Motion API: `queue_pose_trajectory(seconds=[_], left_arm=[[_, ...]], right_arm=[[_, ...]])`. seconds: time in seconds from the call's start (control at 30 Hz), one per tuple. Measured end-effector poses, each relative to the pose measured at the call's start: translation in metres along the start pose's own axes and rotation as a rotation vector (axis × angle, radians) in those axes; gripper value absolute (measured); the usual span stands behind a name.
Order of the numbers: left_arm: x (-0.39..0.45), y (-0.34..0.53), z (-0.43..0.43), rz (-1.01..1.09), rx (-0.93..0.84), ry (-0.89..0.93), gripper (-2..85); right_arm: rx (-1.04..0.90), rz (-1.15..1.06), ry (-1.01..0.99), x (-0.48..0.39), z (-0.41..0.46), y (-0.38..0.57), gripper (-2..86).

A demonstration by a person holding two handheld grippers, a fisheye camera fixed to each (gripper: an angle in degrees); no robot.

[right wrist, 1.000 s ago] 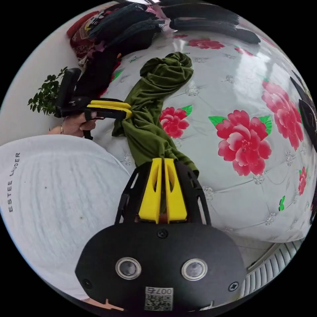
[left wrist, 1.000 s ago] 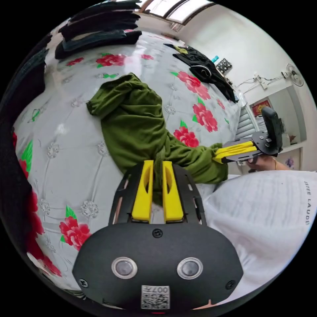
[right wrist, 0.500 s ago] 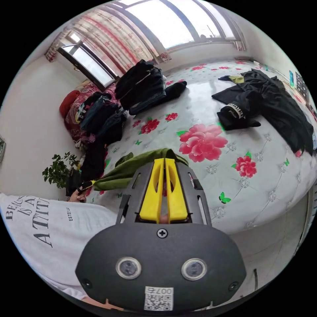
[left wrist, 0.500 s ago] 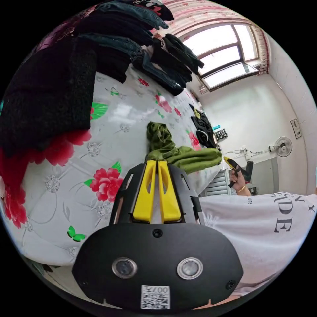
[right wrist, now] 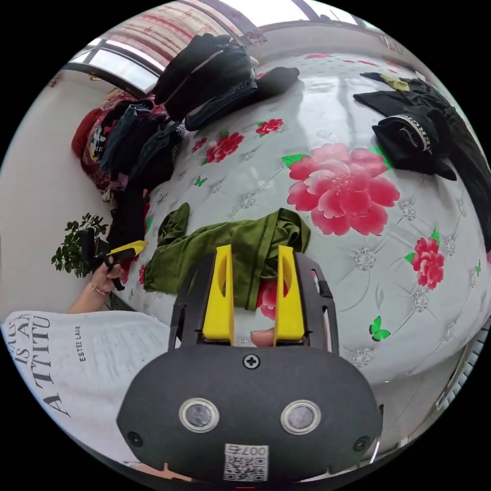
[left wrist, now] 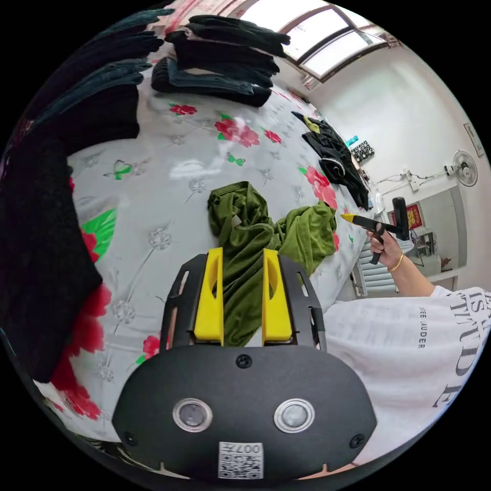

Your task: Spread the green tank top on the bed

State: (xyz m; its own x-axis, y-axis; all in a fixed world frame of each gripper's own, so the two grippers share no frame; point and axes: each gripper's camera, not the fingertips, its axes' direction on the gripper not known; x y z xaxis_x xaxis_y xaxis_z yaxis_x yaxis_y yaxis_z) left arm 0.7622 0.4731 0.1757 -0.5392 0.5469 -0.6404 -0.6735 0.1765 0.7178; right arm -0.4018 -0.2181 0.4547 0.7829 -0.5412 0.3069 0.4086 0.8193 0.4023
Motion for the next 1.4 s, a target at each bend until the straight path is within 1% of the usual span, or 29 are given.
queue_pose_trajectory(seconds=[0.07,0.17,0.2,0.23,0.27,0.3,0.33,0.37,0.4,0.43,0.47,0.5,0.57,0.63,0.7,0.73,0.77,0.83,0.9,1.0,1.07,1.13,1.23,1.4], left_arm=[[0.008,-0.024,0.03,0.023,-0.075,0.001,9.8],[0.015,-0.053,0.072,0.01,-0.195,-0.019,4.3],[0.018,-0.061,0.072,0.015,-0.177,-0.021,3.0],[0.019,-0.066,0.069,0.012,-0.164,-0.02,2.7],[0.019,-0.077,0.054,0.012,-0.11,-0.002,1.9],[0.018,-0.085,0.028,0.015,-0.005,0.015,1.3],[0.017,-0.087,0.013,0.014,0.055,0.023,1.1],[0.015,-0.091,-0.019,0.012,0.165,0.05,0.7],[0.014,-0.09,-0.051,0.02,0.281,0.071,0.3],[0.014,-0.088,-0.067,0.031,0.336,0.077,0.2],[0.015,-0.083,-0.094,0.069,0.432,0.092,-0.2],[0.019,-0.075,-0.115,0.121,0.508,0.113,-0.5],[0.023,-0.059,-0.133,0.155,0.588,0.092,-0.6],[0.024,-0.043,-0.135,0.156,0.616,0.051,-0.5],[0.015,-0.024,-0.114,0.093,0.558,0.03,0.8],[0.011,-0.019,-0.105,0.061,0.532,0.031,1.5],[0.002,-0.011,-0.087,-0.013,0.471,0.04,2.6],[-0.008,0.003,-0.06,-0.103,0.385,0.04,3.7],[-0.018,0.018,-0.03,-0.221,0.258,-0.069,4.4],[-0.023,0.025,-0.014,-0.27,0.139,-0.194,4.8],[-0.02,0.02,-0.012,-0.247,0.126,-0.193,5.1],[-0.014,0.009,-0.005,-0.206,0.121,-0.147,5.5],[0.008,-0.015,0.018,-0.112,0.096,-0.066,5.9],[0.071,-0.05,0.079,0.069,0.0,0.108,7.2]], right_arm=[[-0.074,0.005,0.035,0.003,0.034,-0.013,5.8],[-0.191,0.009,0.036,0.008,0.063,-0.024,2.8],[-0.192,-0.005,0.044,0.007,0.06,-0.028,2.2],[-0.154,-0.048,0.041,0.003,0.042,-0.036,1.6],[-0.065,-0.091,0.025,-0.004,0.009,-0.045,1.2],[-0.012,-0.111,0.016,-0.008,-0.011,-0.049,1.0],[0.101,-0.152,-0.004,-0.016,-0.055,-0.055,0.7],[0.226,-0.208,-0.027,-0.027,-0.102,-0.056,0.6],[0.288,-0.235,-0.035,-0.032,-0.124,-0.055,0.6],[0.4,-0.295,-0.041,-0.043,-0.164,-0.049,0.5],[0.493,-0.364,-0.039,-0.054,-0.195,-0.039,0.6],[0.528,-0.395,-0.037,-0.059,-0.207,-0.033,0.6],[0.589,-0.451,0.023,-0.068,-0.227,-0.014,1.0],[0.563,-0.44,0.119,-0.065,-0.214,-0.002,1.5],[0.475,-0.355,0.177,-0.047,-0.183,0.005,2.3],[0.379,-0.278,0.178,-0.03,-0.156,0.007,3.0],[0.265,-0.213,0.198,-0.013,-0.127,0.011,3.4],[0.13,-0.108,0.246,0.009,-0.088,0.022,3.9],[0.084,-0.034,0.249,0.024,-0.065,0.037,4.3],[0.057,0.028,0.198,0.035,-0.042,0.052,4.9],[0.033,0.011,0.167,0.032,-0.026,0.049,5.6],[0.013,-0.027,0.189,0.024,-0.013,0.039,6.1],[0.016,-0.06,0.244,0.016,0.008,0.017,7.2],[-0.022,-0.034,0.289,0.026,0.043,-0.018,7.2]])
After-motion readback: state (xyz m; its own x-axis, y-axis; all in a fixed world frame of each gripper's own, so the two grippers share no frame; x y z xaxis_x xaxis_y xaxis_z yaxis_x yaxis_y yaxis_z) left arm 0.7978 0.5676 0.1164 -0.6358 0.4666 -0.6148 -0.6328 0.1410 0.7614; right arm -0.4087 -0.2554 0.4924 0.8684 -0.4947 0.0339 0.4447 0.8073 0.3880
